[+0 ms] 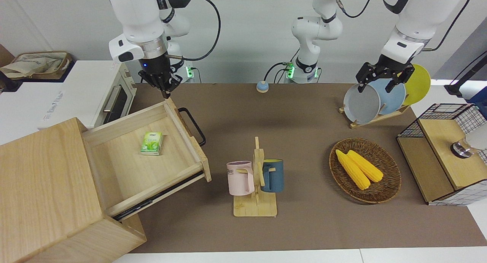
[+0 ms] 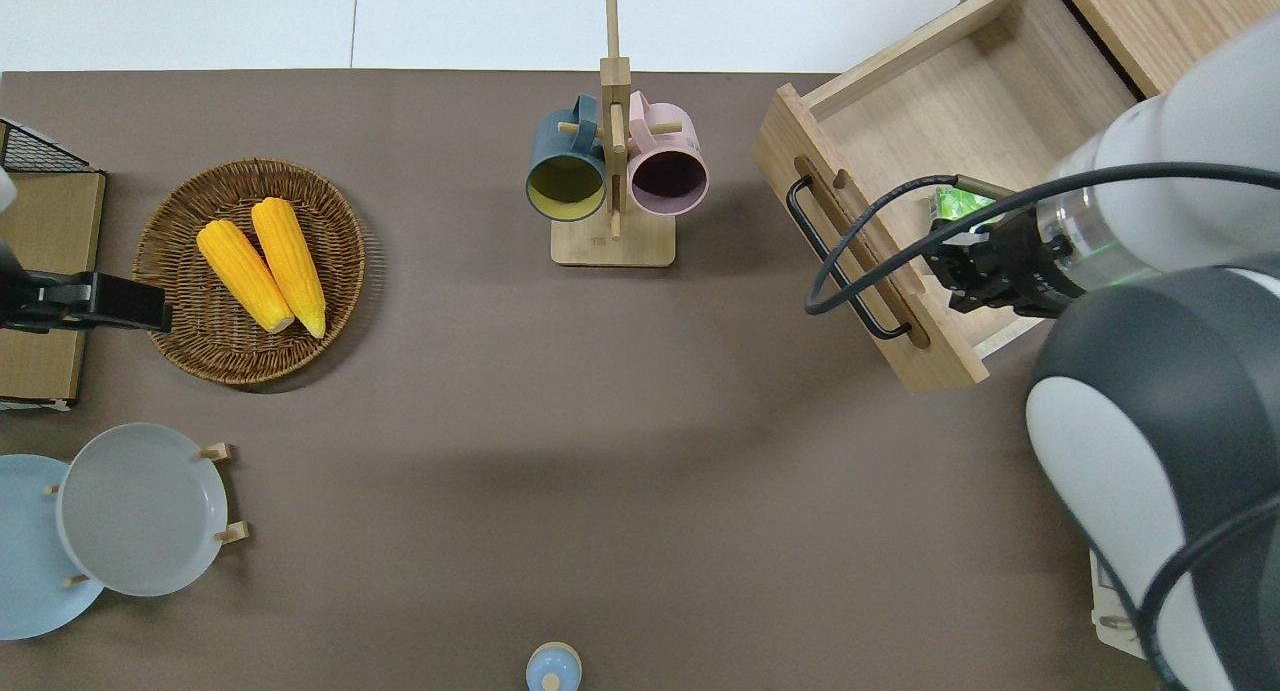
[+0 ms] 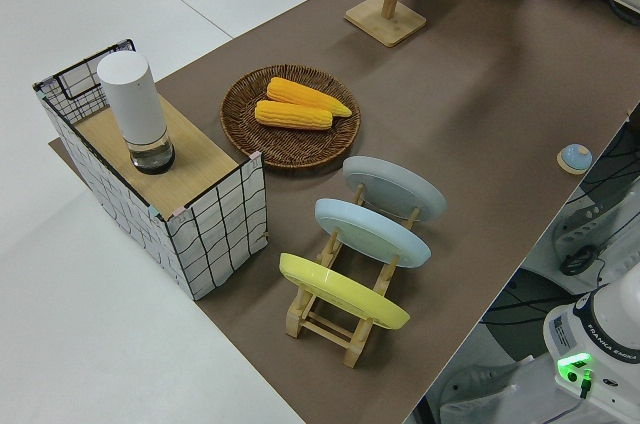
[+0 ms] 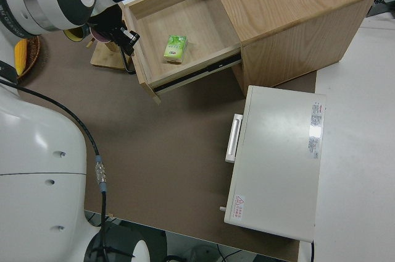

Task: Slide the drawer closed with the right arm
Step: 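Move the right gripper to the drawer's front handle edge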

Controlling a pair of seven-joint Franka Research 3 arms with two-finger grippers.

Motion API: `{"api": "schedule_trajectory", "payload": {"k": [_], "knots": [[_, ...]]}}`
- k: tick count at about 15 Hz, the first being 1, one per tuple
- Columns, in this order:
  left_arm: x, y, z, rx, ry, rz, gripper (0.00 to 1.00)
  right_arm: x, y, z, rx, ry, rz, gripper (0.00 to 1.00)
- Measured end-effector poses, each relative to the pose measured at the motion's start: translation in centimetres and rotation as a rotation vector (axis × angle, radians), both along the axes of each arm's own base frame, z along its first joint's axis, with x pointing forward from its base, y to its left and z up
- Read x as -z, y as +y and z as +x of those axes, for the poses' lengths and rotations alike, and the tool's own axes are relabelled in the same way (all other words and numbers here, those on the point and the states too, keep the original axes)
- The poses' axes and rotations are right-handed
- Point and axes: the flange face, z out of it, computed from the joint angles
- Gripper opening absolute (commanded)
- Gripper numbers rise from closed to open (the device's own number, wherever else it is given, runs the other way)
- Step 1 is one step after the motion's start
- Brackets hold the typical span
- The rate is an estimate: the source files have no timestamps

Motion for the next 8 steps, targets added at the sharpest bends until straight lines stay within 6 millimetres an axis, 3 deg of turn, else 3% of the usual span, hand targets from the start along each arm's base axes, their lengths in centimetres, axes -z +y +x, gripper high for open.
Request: {"api": "schedule_trajectory", "payload": {"k": [6, 8], "knots": [[0.0, 0.0, 0.0, 0.0, 0.0, 0.0, 1.0, 0.0, 4.1, -0.6, 0.209, -0.029, 0.005, 0.0], [0.0, 0.0, 0.0, 0.0, 0.0, 0.0, 1.0, 0.6, 4.6, -0.2, 0.227, -0.031, 0.007, 0.0]]}}
